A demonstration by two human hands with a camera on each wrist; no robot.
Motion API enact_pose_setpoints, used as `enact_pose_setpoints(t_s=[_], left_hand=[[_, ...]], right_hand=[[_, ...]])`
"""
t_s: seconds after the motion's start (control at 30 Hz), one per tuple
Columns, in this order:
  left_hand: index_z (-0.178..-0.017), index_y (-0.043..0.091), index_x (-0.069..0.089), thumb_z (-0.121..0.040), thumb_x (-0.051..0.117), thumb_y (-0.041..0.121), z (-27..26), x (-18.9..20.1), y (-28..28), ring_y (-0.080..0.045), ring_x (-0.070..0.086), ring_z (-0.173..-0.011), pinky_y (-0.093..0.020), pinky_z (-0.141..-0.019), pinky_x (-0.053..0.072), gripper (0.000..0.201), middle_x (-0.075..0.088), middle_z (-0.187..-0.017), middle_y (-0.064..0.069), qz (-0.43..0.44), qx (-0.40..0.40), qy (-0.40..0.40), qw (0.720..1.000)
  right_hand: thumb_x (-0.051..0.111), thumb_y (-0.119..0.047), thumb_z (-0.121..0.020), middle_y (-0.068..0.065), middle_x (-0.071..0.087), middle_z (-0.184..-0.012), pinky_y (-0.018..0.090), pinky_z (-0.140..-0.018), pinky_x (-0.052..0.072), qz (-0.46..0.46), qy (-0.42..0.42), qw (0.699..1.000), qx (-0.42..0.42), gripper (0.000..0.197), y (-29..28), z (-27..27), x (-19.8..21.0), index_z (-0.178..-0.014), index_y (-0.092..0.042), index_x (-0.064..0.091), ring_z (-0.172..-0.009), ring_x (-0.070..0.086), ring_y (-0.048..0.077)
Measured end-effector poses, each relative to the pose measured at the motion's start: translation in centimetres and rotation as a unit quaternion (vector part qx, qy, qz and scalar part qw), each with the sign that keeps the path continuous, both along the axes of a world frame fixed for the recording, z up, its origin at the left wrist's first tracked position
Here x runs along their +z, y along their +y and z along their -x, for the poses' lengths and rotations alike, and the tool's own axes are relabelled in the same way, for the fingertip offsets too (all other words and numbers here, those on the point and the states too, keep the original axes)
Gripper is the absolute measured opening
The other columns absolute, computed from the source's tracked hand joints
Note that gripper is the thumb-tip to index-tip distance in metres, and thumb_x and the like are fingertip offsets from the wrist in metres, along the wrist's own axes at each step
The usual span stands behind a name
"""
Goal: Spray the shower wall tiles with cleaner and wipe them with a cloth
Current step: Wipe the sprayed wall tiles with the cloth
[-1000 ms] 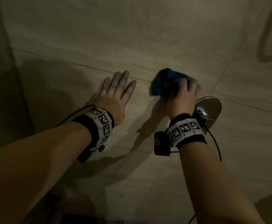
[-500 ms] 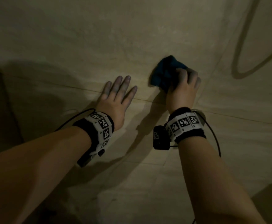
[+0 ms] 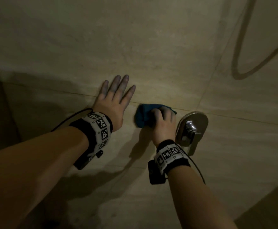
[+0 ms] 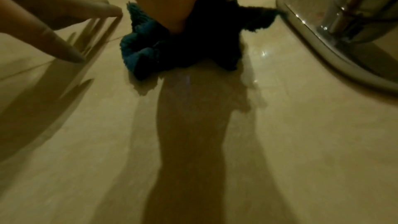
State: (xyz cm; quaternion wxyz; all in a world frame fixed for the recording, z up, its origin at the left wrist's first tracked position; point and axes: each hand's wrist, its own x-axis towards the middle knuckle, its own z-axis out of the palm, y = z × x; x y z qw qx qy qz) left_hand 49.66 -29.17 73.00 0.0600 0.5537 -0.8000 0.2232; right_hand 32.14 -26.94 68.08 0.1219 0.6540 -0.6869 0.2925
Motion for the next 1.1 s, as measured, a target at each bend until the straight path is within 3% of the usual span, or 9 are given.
enact_pose_setpoints(t_s=[0.17,0.37,0.5,0.6,0.73,0.87,1.1], left_hand=[[-0.126,0.018,-0.045,-0.092,0.042,0.028,0.2,1.3,-0.2,-0.033,-0.034,-0.139,-0.050,-0.111,-0.021,0.094,-0.063,-0.120,-0.009,-0.006,0.007,-0.003,1.000],[-0.141,0.017,-0.034,-0.092,0.041,0.029,1.2,4.0,0.2,-0.033,-0.031,-0.140,-0.050,-0.112,-0.019,0.091,-0.049,-0.142,-0.009,0.034,-0.027,0.001,0.999],[-0.143,0.016,-0.031,-0.091,0.044,0.029,0.9,5.5,-0.2,-0.033,-0.030,-0.141,-0.049,-0.113,-0.018,0.093,-0.042,-0.148,-0.011,0.053,-0.023,0.016,0.998],[-0.142,0.015,-0.033,-0.091,0.045,0.027,0.0,5.6,-0.7,-0.032,-0.031,-0.141,-0.045,-0.115,-0.016,0.093,-0.045,-0.145,-0.011,0.037,-0.017,0.010,0.999],[-0.141,0.017,-0.035,-0.091,0.045,0.025,-1.4,5.1,-1.1,-0.030,-0.032,-0.140,-0.041,-0.116,-0.015,0.095,-0.056,-0.130,-0.007,0.023,-0.020,-0.014,0.999],[-0.140,0.018,-0.035,-0.091,0.046,0.026,-2.9,5.2,-1.1,-0.030,-0.033,-0.140,-0.041,-0.116,-0.014,0.096,-0.056,-0.129,-0.006,0.013,-0.008,-0.021,1.000],[-0.142,0.020,-0.034,-0.091,0.047,0.025,-5.1,5.7,-1.1,-0.030,-0.033,-0.140,-0.044,-0.117,-0.012,0.095,-0.049,-0.141,-0.006,0.004,0.017,-0.006,1.000]], right_hand=[[0.053,0.001,-0.082,0.020,0.047,-0.130,0.045,-0.105,0.035,0.150,-0.050,0.987,-0.013,0.043,-1.4,0.0,4.3,-0.124,-0.009,0.055,-0.120,0.039,0.039],[0.055,-0.001,-0.080,0.022,0.046,-0.128,0.044,-0.103,0.035,0.241,-0.074,0.968,-0.013,0.044,-2.4,0.1,10.0,-0.124,-0.007,0.055,-0.120,0.039,0.040],[0.053,0.001,-0.081,0.022,0.046,-0.129,0.042,-0.102,0.035,0.275,-0.103,0.956,-0.016,0.043,-2.8,-0.2,11.4,-0.123,-0.007,0.056,-0.120,0.039,0.038],[0.055,0.003,-0.080,0.023,0.047,-0.129,0.044,-0.102,0.036,0.255,-0.107,0.961,-0.024,0.043,-2.6,-0.7,10.0,-0.121,-0.006,0.057,-0.120,0.040,0.041],[0.056,0.002,-0.080,0.025,0.049,-0.129,0.049,-0.103,0.037,0.187,-0.039,0.981,-0.018,0.041,-1.6,-1.6,7.1,-0.121,-0.004,0.057,-0.120,0.041,0.045],[0.049,-0.007,-0.089,0.014,0.033,-0.143,0.037,-0.115,0.020,0.080,-0.030,0.996,-0.025,0.047,-0.7,-1.9,6.7,-0.135,-0.013,0.044,-0.133,0.024,0.032],[0.044,-0.003,-0.089,0.016,0.037,-0.139,0.039,-0.110,0.026,0.136,-0.028,0.989,-0.049,0.047,-1.6,-3.1,11.5,-0.135,-0.011,0.043,-0.129,0.028,0.034]])
